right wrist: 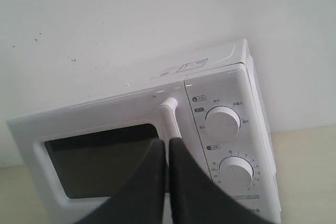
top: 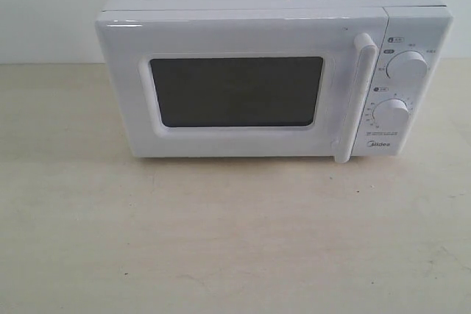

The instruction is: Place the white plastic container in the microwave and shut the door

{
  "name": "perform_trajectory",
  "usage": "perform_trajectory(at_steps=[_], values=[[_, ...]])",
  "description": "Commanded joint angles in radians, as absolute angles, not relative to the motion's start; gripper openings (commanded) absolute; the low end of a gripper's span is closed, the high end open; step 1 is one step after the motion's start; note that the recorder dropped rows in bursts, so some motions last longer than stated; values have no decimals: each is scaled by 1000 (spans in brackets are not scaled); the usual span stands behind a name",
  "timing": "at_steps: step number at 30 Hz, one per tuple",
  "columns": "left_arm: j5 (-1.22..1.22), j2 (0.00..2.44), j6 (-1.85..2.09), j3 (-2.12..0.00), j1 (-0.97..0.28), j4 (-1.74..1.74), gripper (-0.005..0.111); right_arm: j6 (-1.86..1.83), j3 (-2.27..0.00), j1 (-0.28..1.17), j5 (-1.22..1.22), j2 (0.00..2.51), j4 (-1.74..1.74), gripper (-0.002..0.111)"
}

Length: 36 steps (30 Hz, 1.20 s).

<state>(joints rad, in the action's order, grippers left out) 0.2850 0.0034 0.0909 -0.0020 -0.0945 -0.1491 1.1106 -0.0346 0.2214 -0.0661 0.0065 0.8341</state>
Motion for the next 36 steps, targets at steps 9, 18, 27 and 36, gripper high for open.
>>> perform_trajectory(at_steps=[9,18,27,36], values=[[284,0,81,0,-91,-142,4,541,0,218,-33,0,128,0],[284,0,81,0,-91,-142,4,39,0,218,240,0,-113,0],[284,0,81,0,-91,-142,4,29,0,218,350,0,-26,0],[284,0,81,0,-91,-142,4,71,0,34,353,0,-26,0]])
